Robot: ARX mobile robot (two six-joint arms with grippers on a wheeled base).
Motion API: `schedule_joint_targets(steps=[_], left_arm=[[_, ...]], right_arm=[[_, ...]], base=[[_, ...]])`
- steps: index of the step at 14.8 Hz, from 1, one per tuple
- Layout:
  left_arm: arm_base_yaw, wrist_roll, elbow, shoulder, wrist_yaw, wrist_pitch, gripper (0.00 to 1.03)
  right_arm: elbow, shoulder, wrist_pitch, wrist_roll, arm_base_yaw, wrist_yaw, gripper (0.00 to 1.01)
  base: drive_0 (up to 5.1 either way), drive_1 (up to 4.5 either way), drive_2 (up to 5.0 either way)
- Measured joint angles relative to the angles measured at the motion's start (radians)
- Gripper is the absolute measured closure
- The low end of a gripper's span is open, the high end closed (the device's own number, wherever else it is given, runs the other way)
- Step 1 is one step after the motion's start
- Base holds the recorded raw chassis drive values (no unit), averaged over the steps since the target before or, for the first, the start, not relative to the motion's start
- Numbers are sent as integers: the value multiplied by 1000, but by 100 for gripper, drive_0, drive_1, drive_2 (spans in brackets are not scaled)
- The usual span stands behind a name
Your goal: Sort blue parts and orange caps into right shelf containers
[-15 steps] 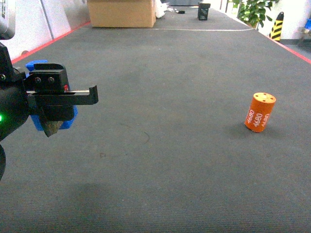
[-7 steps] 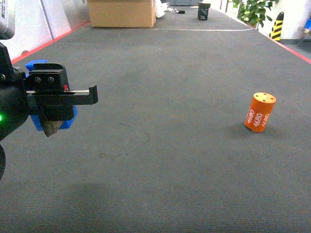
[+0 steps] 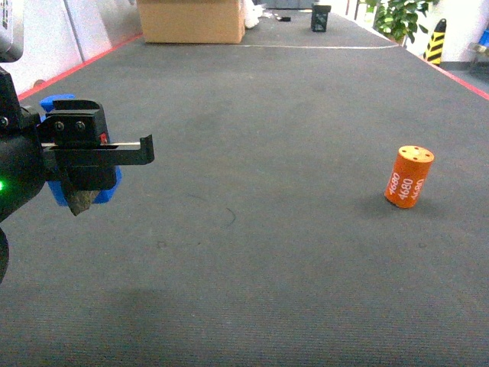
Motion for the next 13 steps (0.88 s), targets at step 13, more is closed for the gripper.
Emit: schedule_joint_targets(steps=[13], left_arm=[[0,0,0,0,0,0,62]], right_arm=[[0,0,0,0,0,0,3]], base=[[0,0,0]])
